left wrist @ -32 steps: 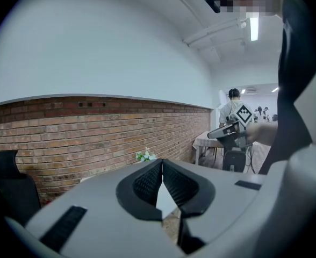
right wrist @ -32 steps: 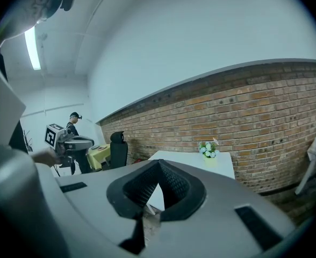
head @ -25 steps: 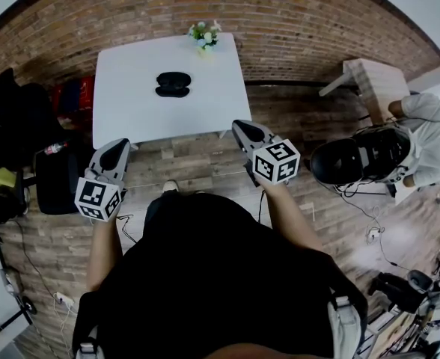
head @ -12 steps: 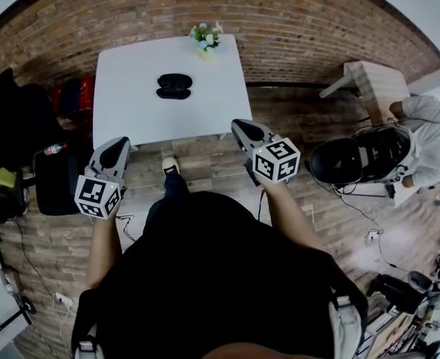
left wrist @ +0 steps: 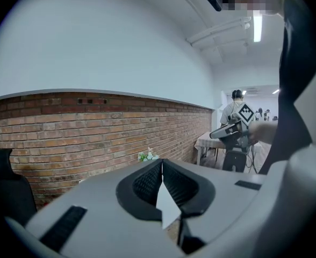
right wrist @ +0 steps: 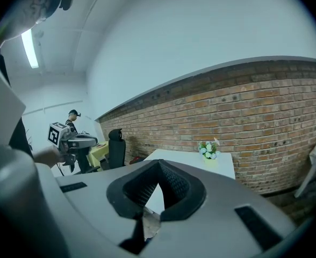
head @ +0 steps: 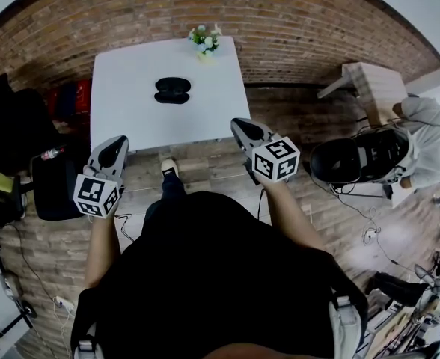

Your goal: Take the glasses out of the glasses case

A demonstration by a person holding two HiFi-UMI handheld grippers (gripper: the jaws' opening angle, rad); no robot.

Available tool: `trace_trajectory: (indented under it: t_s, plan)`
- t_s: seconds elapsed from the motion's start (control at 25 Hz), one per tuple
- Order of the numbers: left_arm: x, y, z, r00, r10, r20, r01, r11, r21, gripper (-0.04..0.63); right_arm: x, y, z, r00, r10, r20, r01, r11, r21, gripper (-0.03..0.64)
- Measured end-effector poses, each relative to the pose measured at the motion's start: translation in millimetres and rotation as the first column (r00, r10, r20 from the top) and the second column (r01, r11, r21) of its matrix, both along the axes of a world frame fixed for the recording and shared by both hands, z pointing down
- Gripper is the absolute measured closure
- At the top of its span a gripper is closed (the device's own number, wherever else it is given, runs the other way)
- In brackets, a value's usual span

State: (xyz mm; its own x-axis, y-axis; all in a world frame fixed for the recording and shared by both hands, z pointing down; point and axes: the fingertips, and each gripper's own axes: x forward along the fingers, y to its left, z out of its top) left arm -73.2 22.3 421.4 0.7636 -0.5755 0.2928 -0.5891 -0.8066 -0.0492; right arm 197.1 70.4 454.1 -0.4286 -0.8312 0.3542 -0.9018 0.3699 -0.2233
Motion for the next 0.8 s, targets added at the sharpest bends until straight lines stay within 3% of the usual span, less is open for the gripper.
trace_trajectory:
  t_s: [0.8]
  plan:
    - [15.8,-45.8,2.0,1.000,0.024,0.005,-0.024,1.000,-0.010,0.583,19.3,-40.0,13.3,0.999,0.045,0.000,-0.045,0.998,-0.033,0.601]
